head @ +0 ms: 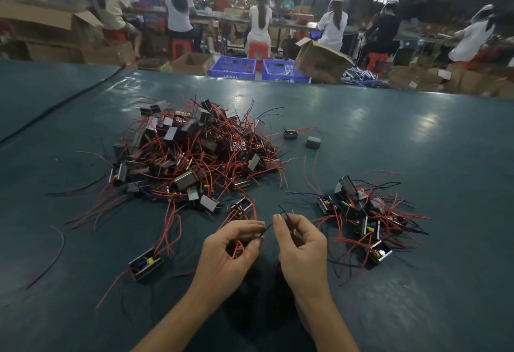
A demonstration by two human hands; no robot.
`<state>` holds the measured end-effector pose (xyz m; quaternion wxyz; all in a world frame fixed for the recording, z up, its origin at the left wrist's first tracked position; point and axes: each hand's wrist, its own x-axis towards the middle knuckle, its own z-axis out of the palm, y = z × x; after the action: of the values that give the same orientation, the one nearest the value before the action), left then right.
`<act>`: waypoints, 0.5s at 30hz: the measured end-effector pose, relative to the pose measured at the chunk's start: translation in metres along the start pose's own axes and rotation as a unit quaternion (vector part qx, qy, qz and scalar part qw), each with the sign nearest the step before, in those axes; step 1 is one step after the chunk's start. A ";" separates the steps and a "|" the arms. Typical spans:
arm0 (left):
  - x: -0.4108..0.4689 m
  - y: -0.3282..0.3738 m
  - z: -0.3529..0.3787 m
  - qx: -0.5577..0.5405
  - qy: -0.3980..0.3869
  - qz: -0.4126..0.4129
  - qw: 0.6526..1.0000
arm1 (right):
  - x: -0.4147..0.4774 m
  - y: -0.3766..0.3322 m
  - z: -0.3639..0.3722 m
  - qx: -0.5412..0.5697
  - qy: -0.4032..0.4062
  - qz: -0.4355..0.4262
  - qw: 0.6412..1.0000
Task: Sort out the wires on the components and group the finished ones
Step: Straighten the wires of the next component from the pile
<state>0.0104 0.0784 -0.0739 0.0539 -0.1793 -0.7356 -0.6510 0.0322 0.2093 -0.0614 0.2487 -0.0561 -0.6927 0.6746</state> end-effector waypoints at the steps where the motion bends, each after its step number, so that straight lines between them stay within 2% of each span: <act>1: 0.000 0.000 0.000 0.012 0.001 0.006 1.000 | 0.000 0.001 0.001 0.000 -0.002 0.003 1.000; 5: -0.003 0.003 0.003 0.024 -0.008 0.040 0.999 | -0.004 -0.001 0.002 0.012 -0.016 0.012 1.000; 11: -0.004 0.000 0.001 0.022 0.020 0.060 0.998 | -0.005 -0.009 0.004 0.035 -0.028 0.034 0.998; 13: -0.004 -0.002 0.000 0.077 0.039 0.079 0.993 | -0.004 -0.010 0.004 0.038 -0.028 0.043 0.998; 15: -0.004 -0.002 -0.003 0.207 0.062 0.135 0.967 | -0.004 -0.007 0.003 0.033 -0.028 0.047 0.998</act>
<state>0.0130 0.0748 -0.0769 0.2224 -0.2212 -0.8188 -0.4809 0.0360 0.2040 -0.0557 0.1994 -0.0617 -0.6734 0.7092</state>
